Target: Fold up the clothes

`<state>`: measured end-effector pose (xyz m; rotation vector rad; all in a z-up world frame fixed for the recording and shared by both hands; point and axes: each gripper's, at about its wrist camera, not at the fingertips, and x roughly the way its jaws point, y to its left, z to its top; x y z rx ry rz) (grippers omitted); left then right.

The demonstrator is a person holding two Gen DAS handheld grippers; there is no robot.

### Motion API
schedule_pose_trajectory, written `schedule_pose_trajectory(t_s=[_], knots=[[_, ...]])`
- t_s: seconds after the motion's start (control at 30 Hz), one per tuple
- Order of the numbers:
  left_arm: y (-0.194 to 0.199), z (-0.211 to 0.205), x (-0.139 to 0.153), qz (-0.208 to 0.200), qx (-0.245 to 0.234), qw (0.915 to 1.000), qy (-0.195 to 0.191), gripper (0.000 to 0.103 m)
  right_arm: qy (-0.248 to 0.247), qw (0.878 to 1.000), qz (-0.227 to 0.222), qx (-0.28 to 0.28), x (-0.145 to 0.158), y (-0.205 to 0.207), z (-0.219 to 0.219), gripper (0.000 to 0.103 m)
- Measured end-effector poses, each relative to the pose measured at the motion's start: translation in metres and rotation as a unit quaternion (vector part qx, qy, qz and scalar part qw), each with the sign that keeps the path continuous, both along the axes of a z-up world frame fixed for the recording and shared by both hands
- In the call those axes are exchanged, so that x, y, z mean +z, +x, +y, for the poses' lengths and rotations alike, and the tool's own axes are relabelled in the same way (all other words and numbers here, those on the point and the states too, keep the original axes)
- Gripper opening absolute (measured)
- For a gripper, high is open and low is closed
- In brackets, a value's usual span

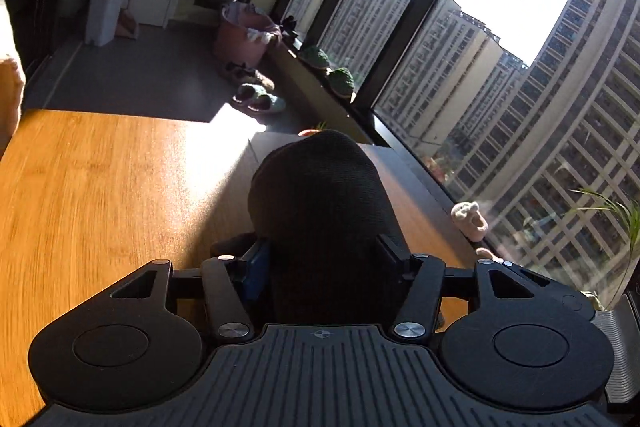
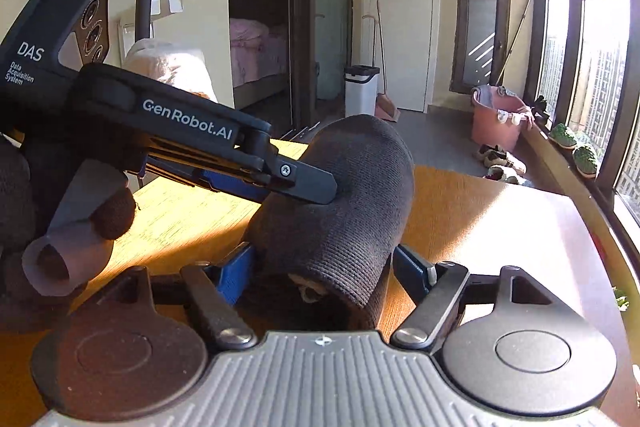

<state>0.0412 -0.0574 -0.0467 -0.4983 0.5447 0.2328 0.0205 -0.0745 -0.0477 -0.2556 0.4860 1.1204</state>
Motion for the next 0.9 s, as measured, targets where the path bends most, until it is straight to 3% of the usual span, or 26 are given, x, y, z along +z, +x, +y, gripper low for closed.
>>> schedule_pose_trajectory(t_s=[0.1,0.13,0.2,0.23,0.33,0.4,0.6,0.73,0.77,0.83,0.9], knots=[[-0.007,0.001,0.002,0.001,0.005,0.9999,0.012,0.06,0.051,0.998,0.036,0.007,0.014,0.009,-0.023,0.077],[-0.01,0.005,0.001,-0.001,0.01,1.0,0.0,0.06,0.063,0.997,0.045,0.006,0.018,0.012,-0.027,0.074],[-0.018,0.014,-0.003,-0.005,0.02,0.9994,-0.028,0.062,0.073,0.996,0.054,-0.005,0.022,0.016,-0.028,0.047],[-0.023,0.021,-0.008,-0.008,0.026,0.9984,-0.049,0.065,0.071,0.996,0.058,-0.008,0.021,0.018,-0.025,0.046],[-0.028,0.031,-0.018,-0.002,0.037,0.9968,-0.071,0.068,0.014,0.998,0.055,-0.007,0.001,0.02,0.003,0.046],[-0.033,0.032,-0.02,-0.006,0.041,0.9969,-0.068,0.07,-0.006,1.0,0.026,-0.01,-0.012,0.01,0.013,0.052],[-0.044,0.039,-0.029,-0.02,0.042,0.9959,-0.078,0.074,0.065,0.995,0.074,-0.022,0.02,0.028,-0.001,0.053],[-0.047,0.037,-0.032,-0.027,0.044,0.996,-0.073,0.075,0.086,0.987,0.128,-0.042,0.029,0.061,0.03,0.053],[-0.049,0.036,-0.032,-0.028,0.045,0.996,-0.072,0.076,0.073,0.986,0.144,-0.045,0.025,0.069,0.043,0.053],[-0.055,0.035,-0.027,-0.023,0.058,0.9962,-0.061,0.075,0.003,0.984,0.167,-0.059,-0.002,0.077,0.075,0.052],[-0.066,0.031,-0.018,-0.021,0.062,0.9973,-0.033,0.075,-0.012,0.987,0.153,-0.056,-0.015,0.069,0.086,0.055]])
